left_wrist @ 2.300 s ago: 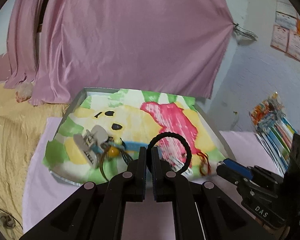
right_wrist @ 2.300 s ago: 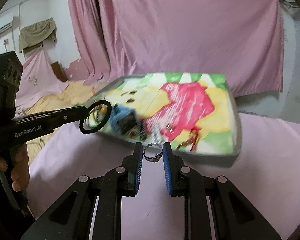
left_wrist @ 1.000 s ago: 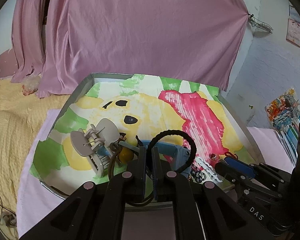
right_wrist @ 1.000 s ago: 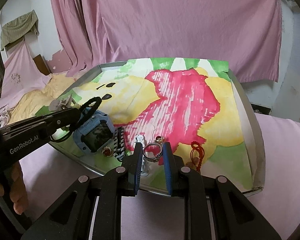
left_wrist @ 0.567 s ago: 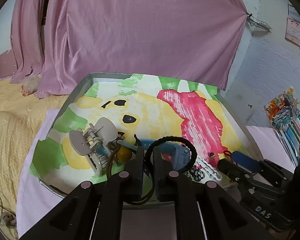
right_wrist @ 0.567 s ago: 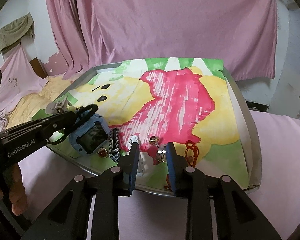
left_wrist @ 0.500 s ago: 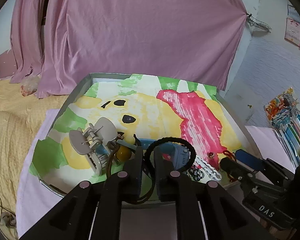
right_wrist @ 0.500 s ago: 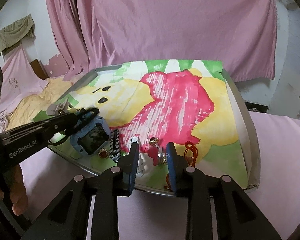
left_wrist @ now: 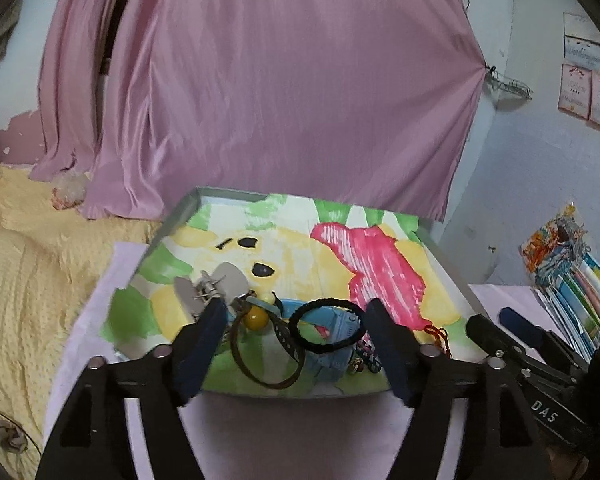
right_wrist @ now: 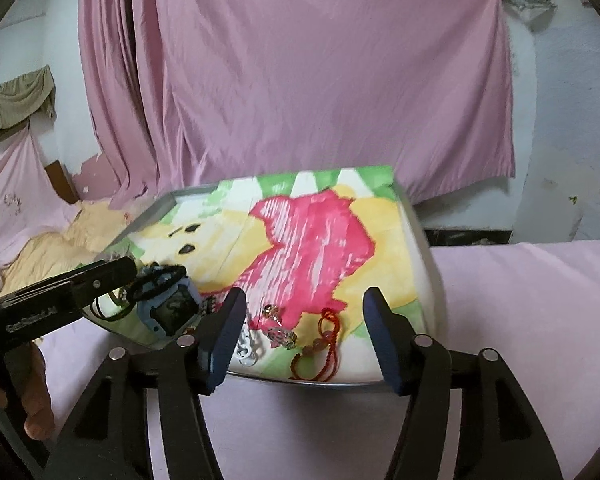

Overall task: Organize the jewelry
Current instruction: 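Open both tools and pull them back from the tray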

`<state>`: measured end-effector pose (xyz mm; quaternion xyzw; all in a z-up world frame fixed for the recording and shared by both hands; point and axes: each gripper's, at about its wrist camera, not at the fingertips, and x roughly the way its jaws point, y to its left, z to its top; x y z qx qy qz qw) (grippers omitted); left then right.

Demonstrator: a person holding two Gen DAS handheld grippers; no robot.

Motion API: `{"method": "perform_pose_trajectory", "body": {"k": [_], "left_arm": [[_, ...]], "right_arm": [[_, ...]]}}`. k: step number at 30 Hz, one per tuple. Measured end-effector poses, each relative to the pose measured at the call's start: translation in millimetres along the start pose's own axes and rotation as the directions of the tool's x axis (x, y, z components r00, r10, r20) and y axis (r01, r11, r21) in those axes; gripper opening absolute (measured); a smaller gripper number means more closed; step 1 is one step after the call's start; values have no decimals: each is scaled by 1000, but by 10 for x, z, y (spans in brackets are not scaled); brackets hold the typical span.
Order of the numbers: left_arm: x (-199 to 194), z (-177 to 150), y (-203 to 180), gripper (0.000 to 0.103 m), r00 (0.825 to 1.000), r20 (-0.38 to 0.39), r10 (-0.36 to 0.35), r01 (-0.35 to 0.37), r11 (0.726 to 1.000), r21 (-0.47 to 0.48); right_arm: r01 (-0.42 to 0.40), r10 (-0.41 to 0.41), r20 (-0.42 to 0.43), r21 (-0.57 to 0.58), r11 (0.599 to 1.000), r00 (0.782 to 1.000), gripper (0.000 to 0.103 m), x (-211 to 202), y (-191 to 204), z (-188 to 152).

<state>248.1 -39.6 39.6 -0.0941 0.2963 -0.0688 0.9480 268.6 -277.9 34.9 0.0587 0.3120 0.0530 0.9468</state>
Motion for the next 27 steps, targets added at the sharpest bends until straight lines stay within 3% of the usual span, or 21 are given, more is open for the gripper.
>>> {"method": "perform_pose_trajectory", "body": {"k": [5,10,14,27], "left_arm": [[-196,-78,16,91,999,42,14,-14,1000,11],[-456,-184,9,101,993,109,34,-40,998,48],[-668,-268,7,102,984,172,45,-56,996,63],[-1233,-662,74,102,969,237,74,-88,995,49]], "right_arm": [[25,-25,70,3,1000,997,73,-211,-10,-14],[31,-30,133,1,1000,991,79,-431,4,-51],[31,-31,180,6,1000,983,90,-626,10,-115],[23,-23,262,5,1000,965,95,-1115,112,-439]]}}
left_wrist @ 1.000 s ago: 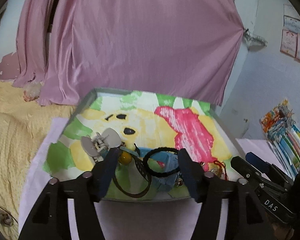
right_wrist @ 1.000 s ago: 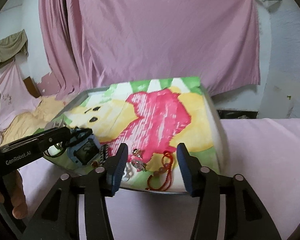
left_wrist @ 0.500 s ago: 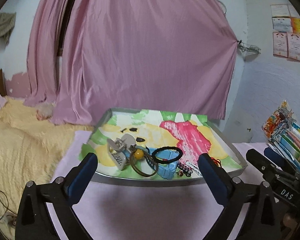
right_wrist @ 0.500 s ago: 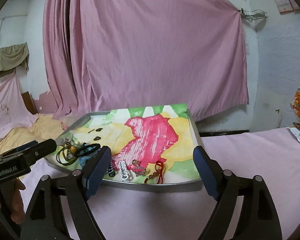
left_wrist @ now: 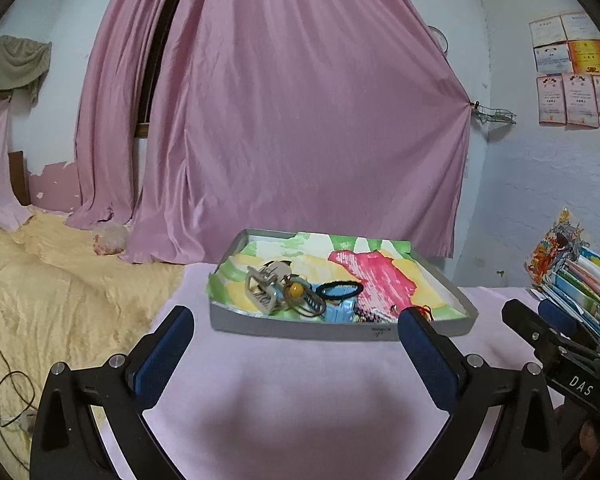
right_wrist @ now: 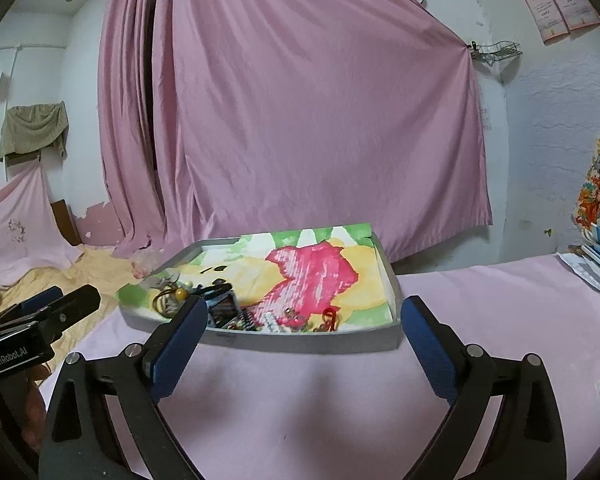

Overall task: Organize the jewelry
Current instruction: 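Open both tools and pull them back from the tray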

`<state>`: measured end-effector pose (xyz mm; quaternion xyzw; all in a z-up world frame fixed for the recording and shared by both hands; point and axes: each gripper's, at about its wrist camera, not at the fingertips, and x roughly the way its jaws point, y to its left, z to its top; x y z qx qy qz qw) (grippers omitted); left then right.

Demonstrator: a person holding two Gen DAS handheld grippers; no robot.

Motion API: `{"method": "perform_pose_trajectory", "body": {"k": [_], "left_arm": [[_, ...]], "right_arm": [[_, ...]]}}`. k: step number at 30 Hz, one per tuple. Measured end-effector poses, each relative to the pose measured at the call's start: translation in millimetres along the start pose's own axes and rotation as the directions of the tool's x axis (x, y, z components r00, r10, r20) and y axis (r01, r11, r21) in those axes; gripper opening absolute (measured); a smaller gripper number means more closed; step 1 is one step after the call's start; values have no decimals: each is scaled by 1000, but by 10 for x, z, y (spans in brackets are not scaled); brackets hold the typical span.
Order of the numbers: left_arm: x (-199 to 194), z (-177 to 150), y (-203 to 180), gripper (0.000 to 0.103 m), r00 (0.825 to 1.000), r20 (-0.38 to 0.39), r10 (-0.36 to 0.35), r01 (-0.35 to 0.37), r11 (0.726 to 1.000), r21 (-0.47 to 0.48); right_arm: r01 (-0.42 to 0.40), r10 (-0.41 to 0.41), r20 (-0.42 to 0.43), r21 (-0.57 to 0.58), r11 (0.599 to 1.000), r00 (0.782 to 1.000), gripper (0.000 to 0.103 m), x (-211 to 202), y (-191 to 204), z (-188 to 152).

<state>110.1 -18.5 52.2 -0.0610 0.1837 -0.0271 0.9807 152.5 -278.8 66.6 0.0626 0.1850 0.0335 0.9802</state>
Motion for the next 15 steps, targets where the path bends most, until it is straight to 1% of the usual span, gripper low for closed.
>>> {"method": "perform_pose_trajectory", "body": {"k": [8,15], "left_arm": [[-402,-74,55,102,1000,5,11,-11,1000,8],[-767,-275,109,102,999,25,28,-28,1000,11]], "right_arm": [[1,-1,36,5,1000,999,95,-432,27,-146],[-8,9,54,-17,1000,999,95,-831,115,-230]]}}
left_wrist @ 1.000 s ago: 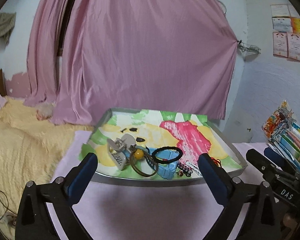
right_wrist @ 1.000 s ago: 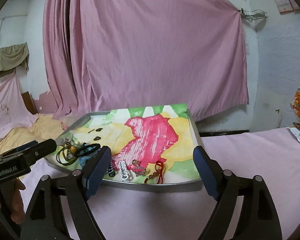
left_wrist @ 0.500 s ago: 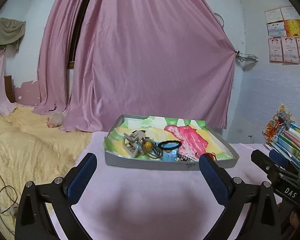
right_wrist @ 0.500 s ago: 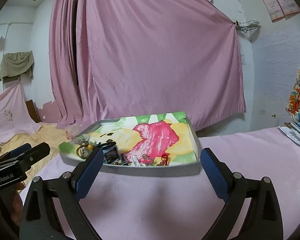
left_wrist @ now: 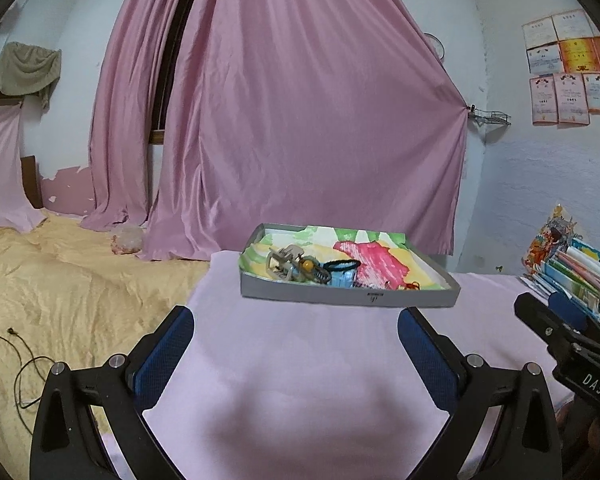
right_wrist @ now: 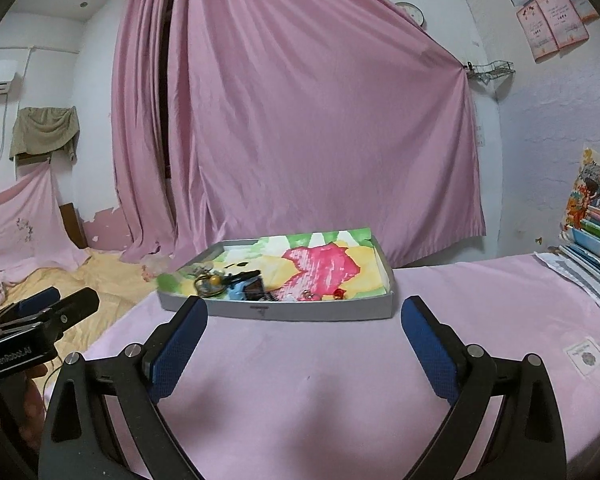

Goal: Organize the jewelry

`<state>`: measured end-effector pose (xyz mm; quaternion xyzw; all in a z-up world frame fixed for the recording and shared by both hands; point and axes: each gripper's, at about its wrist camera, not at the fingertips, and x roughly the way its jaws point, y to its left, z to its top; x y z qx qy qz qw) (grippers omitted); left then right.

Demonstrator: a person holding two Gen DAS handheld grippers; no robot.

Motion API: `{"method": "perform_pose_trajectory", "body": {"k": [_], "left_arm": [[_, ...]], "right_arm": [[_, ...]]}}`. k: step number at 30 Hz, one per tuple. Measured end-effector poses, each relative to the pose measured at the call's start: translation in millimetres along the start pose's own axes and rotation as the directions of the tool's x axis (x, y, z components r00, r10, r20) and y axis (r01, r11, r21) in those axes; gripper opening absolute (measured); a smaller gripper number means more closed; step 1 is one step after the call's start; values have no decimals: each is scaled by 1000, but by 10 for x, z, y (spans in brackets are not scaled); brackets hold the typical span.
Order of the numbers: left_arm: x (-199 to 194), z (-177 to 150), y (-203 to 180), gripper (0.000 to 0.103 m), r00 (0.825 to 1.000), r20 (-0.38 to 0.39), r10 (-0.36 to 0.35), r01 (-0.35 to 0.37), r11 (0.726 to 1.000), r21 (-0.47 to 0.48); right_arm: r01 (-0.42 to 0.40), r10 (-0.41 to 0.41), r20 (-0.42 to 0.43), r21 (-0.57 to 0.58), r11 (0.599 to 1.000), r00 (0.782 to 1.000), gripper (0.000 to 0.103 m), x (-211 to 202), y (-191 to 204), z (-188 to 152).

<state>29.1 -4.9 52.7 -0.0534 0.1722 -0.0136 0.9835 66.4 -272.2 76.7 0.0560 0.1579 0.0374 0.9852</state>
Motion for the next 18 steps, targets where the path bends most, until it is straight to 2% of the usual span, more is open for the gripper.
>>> {"method": "perform_pose_trajectory", "body": {"k": [4,8,18], "left_arm": [[-118,-156,76,102,1000,12,13,-12,1000,-17],[-191,-270,157,102,1000,9,23,-22,999,-34],[-315,-454,190,102,999,-10,30,-30,1000,-2]], "right_arm": [[-9,9,17,3,1000,1000,95,-222,28,-97],[25,-23,64,-31,999,998,95,-427,61,-222],[43,-36,117,-59,997,992,96,-869,97,-410]]}}
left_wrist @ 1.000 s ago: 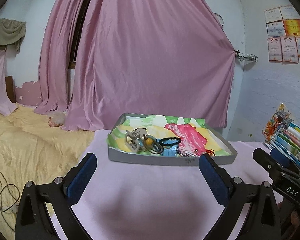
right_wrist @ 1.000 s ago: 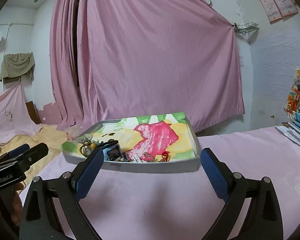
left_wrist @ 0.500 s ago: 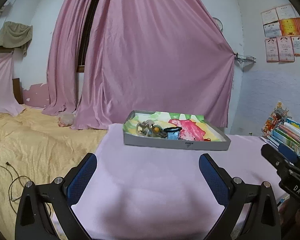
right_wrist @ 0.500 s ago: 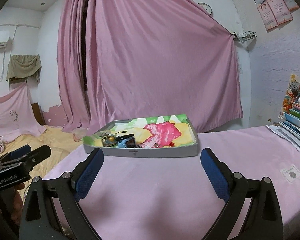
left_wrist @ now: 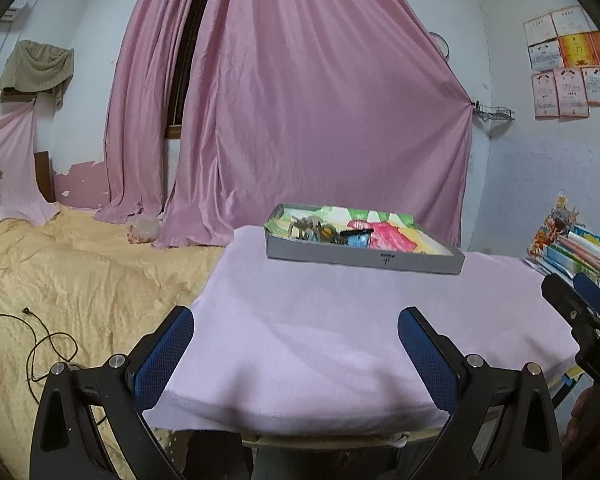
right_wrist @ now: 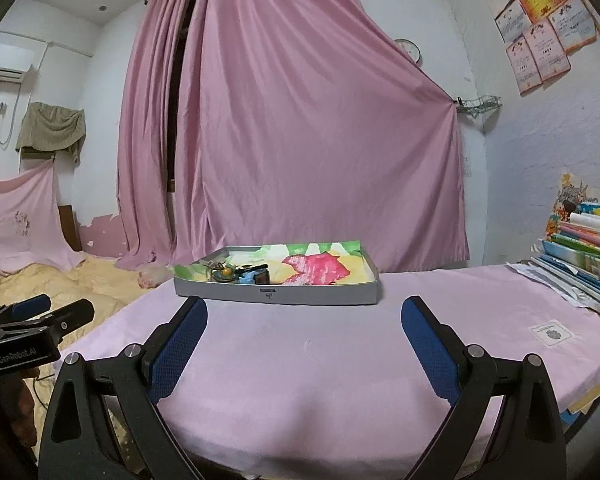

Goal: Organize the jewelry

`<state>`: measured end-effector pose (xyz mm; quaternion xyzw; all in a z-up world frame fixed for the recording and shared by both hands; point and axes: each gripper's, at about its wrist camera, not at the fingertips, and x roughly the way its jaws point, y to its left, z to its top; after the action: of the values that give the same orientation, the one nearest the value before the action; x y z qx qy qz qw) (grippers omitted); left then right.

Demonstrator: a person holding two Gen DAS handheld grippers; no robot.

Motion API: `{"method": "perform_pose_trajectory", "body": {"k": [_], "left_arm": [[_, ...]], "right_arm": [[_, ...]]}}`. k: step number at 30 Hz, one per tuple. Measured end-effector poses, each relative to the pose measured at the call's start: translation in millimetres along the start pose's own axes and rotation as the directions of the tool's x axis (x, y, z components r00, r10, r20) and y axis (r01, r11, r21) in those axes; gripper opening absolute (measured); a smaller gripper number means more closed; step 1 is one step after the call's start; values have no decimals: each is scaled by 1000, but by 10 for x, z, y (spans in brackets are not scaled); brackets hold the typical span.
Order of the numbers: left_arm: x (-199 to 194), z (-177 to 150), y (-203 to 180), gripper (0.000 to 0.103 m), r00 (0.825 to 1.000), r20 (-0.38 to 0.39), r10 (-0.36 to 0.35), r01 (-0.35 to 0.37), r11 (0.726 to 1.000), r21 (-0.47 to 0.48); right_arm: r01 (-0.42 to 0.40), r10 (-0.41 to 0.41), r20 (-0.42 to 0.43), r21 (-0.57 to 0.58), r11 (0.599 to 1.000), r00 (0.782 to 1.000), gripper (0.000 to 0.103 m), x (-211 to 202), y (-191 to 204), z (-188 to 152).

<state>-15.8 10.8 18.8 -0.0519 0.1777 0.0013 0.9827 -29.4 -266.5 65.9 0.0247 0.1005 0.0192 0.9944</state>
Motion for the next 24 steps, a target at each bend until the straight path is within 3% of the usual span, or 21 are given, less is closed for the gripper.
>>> {"method": "perform_pose_trajectory", "body": {"k": [24], "left_arm": [[132,-104,64,102,999,-42,19,-19,1000,-11]], "right_arm": [[2,1,-108,25,1000,994,96,273,-58,-234]]}}
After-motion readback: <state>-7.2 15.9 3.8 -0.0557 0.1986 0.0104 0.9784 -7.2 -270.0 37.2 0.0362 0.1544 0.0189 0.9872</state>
